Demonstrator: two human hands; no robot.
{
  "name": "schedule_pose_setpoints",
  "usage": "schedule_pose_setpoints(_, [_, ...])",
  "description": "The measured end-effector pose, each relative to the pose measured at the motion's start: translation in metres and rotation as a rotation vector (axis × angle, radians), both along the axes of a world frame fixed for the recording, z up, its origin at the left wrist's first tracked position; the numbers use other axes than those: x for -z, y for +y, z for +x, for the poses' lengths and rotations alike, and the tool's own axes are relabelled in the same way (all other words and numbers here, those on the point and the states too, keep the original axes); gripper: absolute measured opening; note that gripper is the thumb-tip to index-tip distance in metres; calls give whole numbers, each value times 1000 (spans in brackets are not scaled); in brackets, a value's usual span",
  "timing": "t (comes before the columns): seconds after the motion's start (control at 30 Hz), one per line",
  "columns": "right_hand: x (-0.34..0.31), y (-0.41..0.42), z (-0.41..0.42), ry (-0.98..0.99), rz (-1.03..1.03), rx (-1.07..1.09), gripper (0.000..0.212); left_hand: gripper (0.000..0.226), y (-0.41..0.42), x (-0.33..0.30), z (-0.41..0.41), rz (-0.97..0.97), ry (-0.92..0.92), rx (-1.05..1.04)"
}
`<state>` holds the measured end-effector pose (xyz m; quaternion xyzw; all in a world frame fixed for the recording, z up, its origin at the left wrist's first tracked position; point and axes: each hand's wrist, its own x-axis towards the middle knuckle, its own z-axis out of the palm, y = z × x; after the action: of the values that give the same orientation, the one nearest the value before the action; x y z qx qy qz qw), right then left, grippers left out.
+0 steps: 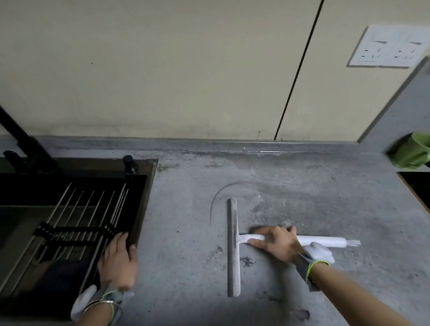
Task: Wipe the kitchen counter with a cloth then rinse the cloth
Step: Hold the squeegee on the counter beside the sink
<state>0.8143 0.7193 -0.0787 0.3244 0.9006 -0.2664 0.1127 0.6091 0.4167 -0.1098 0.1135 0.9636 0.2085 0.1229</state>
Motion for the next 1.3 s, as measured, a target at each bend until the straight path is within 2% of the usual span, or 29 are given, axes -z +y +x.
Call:
schedule_pose_setpoints(0.33, [4,-73,-57,11,-32,-84,43,49,-42,23,-42,-97,-124,47])
schedule_pose_setpoints(0.47, [2,-97,-70,25,-39,-107,44,47,-48,26,-47,-63,-112,78])
schedule_pose_setpoints(0.7, [2,-133,-89,12,-51,-164,43,45,-55,26,-50,113,-81,83])
schedule_pose_setpoints(0.93, [6,-165,-105,29,-18,-203,44,47,-58,26,-51,111,-103,65])
schedule_pose_setpoints(1.13, [-2,-173,-103,35,-22,-189,43,48,-57,21,-54,82,-113,108])
schedule_pose_setpoints(1.3, [-15,-142,-67,55,-51,-66,40,48,-58,19,-60,19,-122,145])
